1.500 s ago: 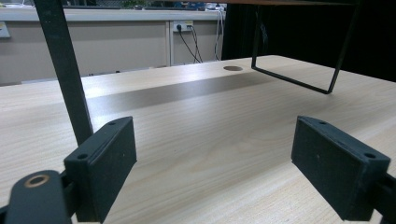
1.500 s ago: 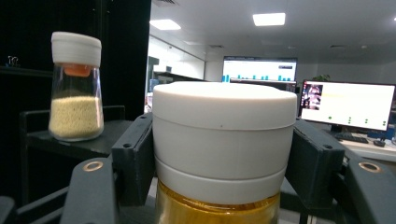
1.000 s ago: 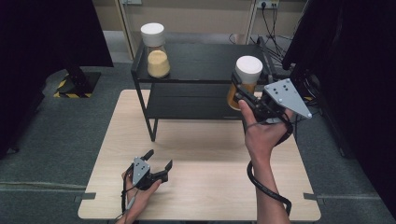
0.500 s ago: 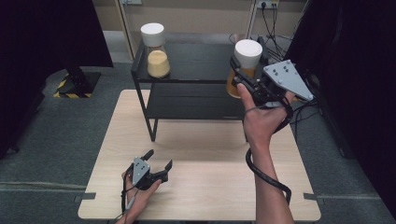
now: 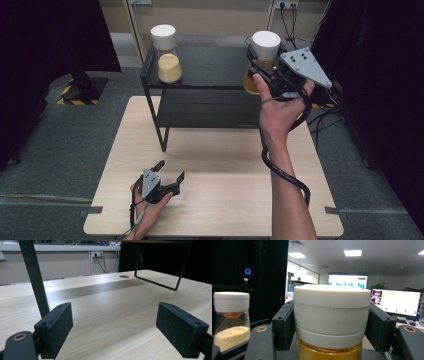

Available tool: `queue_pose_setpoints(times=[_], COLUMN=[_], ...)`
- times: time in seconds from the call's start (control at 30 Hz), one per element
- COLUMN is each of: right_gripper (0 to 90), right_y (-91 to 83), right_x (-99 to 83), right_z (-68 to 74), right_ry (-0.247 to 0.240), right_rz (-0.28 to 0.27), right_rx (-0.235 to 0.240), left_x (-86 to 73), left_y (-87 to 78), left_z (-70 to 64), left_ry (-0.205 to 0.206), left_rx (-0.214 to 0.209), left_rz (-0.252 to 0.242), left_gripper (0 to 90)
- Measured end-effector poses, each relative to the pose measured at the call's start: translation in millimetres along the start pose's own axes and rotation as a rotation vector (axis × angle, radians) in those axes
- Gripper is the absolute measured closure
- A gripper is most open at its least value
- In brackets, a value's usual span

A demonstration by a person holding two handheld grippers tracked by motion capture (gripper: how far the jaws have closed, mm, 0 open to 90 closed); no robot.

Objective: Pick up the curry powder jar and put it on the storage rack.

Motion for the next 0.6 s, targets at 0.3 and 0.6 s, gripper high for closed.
queue_pose_setpoints(times=[0.3,0.6], right_gripper=[34.0,34.0], right_y=[17.9,35.5], right_x=[3.5,0.1], right_z=[-2.9,-8.4], right_ry=[-0.002,0.014], right_rz=[0.018,0.037], right_rx=[-0.015,-0.037], left_x=[0.0,-0.1], left_y=[0.0,0.0], left_z=[-0.3,-0.3], left_ry=[0.001,0.001], left_rx=[0.000,-0.001], left_rz=[0.000,-0.001], left_gripper=[13.5,13.5])
Point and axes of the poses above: each handheld gripper's, and its own axes: y roughly forward along the jaws, x roughly out of its top, z roughly to its left, the point moved 7 cm from there along y, roughly forward along the jaws, and after that the axes turned 7 degrees about -z, right-handed, at the moved point
